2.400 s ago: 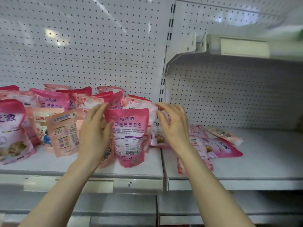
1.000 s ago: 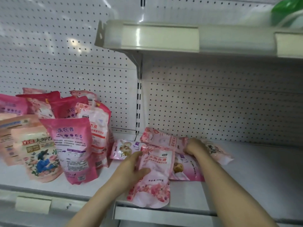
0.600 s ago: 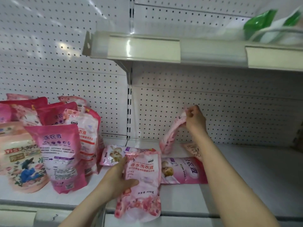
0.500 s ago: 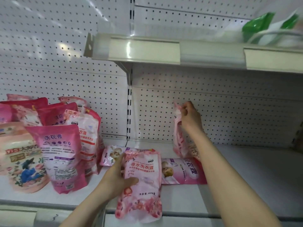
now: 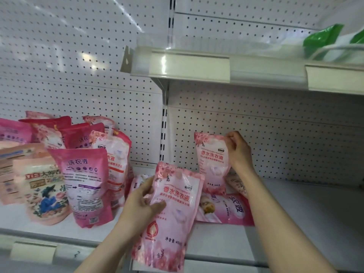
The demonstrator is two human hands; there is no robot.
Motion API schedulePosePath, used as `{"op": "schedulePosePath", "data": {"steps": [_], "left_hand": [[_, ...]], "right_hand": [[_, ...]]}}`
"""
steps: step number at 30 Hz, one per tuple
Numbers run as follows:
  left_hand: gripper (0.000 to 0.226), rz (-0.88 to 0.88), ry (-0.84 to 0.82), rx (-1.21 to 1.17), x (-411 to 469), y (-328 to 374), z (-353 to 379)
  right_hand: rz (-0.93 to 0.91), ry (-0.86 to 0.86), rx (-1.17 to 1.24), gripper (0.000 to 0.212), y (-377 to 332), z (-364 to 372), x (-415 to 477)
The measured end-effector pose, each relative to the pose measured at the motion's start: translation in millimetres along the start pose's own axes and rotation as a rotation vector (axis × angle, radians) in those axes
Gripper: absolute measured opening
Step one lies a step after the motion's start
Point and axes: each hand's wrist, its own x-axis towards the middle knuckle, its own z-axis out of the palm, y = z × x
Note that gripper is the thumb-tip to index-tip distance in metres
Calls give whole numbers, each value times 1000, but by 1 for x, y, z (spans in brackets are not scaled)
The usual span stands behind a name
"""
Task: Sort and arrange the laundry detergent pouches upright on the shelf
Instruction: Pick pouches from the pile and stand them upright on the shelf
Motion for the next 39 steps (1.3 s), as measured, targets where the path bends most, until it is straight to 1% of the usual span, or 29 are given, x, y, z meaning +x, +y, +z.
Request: {"op": "schedulePosePath", "data": {"steps": [2, 5, 6, 8, 10, 11, 12, 13, 14, 16, 17, 18, 19, 20, 21, 23, 25, 27, 28, 29, 31, 32, 36, 37, 39], "left_hand": [[52, 22, 84, -43, -4, 7, -8], [33, 87, 208, -77, -13, 16, -22], [28, 116, 247, -62, -16, 17, -26], [18, 176, 313, -28, -22, 18, -35], [11, 227, 382, -11, -25, 19, -43], [9, 249, 404, 2, -26, 19, -45], [8, 272, 421, 17, -26, 18, -47], [8, 287, 431, 30, -27, 18, -48], [8, 295, 443, 34, -27, 18, -49], [11, 300, 468, 29, -26, 16, -50], [12, 304, 480, 34, -26, 16, -50], [14, 306, 490, 42, -26, 16, -51], [14, 302, 496, 45, -27, 15, -52], [14, 297, 499, 42, -27, 14, -53], [15, 291, 502, 36, -28, 14, -54], [19, 287, 514, 38, -29, 13, -56], [21, 301, 513, 58, -29, 14, -59], [22, 316, 500, 82, -30, 15, -61], [22, 323, 496, 97, -29, 15, -62], [23, 328, 496, 114, -28, 15, -63], [25, 340, 505, 143, -26, 14, -65], [26, 345, 511, 152, -25, 14, -66], [26, 342, 507, 149, -22, 14, -66], [24, 343, 504, 141, -21, 13, -67], [21, 345, 500, 146, -21, 13, -69]], "right_hand": [[34, -15, -17, 19, 2, -1, -3], [48, 24, -78, 37, 5, 0, -13], [15, 62, -127, 43, 4, 1, -20], [-111, 167, -243, 52, 2, 6, -35], [-250, 262, -307, 50, -6, 16, -52], [-285, 252, -323, 45, -10, 23, -59], [-294, 175, -335, 38, -14, 31, -66], [-273, 34, -350, 32, -17, 41, -71], [-212, -147, -376, 29, -19, 52, -74], [-8, -513, -449, 32, -20, 74, -77], [81, -646, -490, 36, -18, 86, -76], [132, -734, -551, 41, -18, 95, -75], [164, -786, -612, 44, -19, 103, -74], [192, -800, -639, 47, -19, 110, -73], [228, -783, -628, 51, -19, 116, -73], [318, -716, -521, 56, -17, 122, -70], [391, -640, -418, 48, -17, 121, -68], [431, -568, -359, 30, -19, 115, -66], [436, -534, -308, 27, -22, 111, -65], [425, -486, -243, 36, -25, 109, -64], [339, -386, -90, 55, -37, 101, -64], [271, -338, -15, 57, -47, 96, -64], [14, -198, 162, 45, -87, 81, -49], [-53, -185, 167, 39, -96, 80, -43], [-199, -171, 85, 29, -109, 82, -32]]}}
